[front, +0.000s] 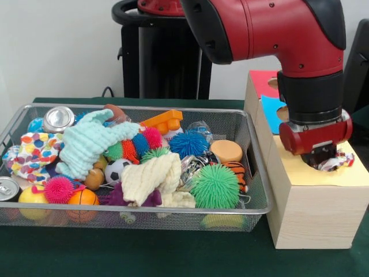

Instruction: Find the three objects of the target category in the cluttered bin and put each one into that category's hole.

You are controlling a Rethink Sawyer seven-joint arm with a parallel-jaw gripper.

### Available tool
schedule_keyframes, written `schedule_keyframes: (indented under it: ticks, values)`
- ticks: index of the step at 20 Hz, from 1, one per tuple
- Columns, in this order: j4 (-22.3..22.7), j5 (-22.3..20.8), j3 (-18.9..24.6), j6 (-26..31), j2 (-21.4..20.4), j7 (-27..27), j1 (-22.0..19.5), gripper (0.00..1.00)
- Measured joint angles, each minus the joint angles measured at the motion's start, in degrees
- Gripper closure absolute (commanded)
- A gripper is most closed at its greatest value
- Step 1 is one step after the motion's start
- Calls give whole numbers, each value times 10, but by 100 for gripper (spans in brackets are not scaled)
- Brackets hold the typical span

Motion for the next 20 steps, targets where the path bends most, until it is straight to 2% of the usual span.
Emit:
schedule_keyframes:
  ticks: [10,20]
  values:
    - [4,1,0,77,-48,0,0,0]
    - [3,2,0,94,-92,0,-12,0]
